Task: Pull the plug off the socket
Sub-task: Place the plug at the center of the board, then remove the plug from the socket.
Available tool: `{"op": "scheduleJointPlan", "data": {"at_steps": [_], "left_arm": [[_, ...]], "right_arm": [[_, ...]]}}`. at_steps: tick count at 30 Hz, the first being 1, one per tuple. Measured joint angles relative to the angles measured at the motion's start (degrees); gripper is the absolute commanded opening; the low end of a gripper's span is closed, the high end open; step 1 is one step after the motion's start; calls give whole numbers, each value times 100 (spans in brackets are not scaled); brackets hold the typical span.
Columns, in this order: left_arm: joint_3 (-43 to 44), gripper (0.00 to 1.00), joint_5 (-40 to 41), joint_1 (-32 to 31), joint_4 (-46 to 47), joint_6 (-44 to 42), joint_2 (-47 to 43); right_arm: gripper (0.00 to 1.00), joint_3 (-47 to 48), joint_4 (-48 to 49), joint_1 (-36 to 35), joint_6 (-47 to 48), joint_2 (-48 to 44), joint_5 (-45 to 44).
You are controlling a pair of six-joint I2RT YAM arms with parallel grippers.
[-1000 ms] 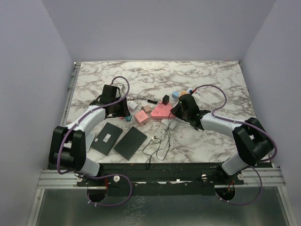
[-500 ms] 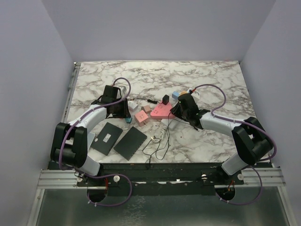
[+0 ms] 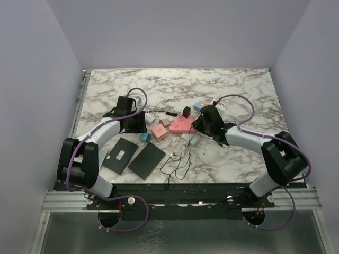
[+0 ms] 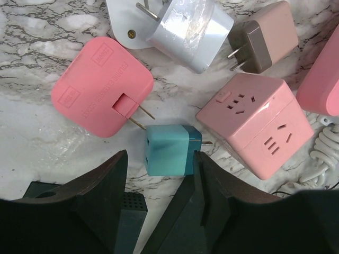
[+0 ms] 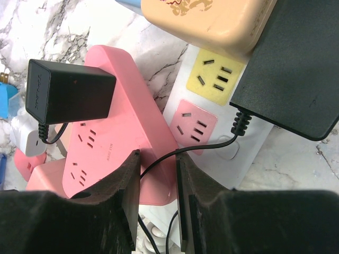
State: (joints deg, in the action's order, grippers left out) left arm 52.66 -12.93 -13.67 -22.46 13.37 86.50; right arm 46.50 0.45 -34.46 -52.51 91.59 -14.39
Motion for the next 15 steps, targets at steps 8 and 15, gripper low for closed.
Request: {"op": "scheduleJointPlan", "data": {"at_steps": [8, 15], "left_arm": [[0, 57, 195, 0, -15, -74, -138], [37, 58, 256, -63, 105, -92, -772]], "right_arm": [[31, 0, 0, -4, 0, 0, -4], [31, 0, 2, -26, 2, 0, -48]]}}
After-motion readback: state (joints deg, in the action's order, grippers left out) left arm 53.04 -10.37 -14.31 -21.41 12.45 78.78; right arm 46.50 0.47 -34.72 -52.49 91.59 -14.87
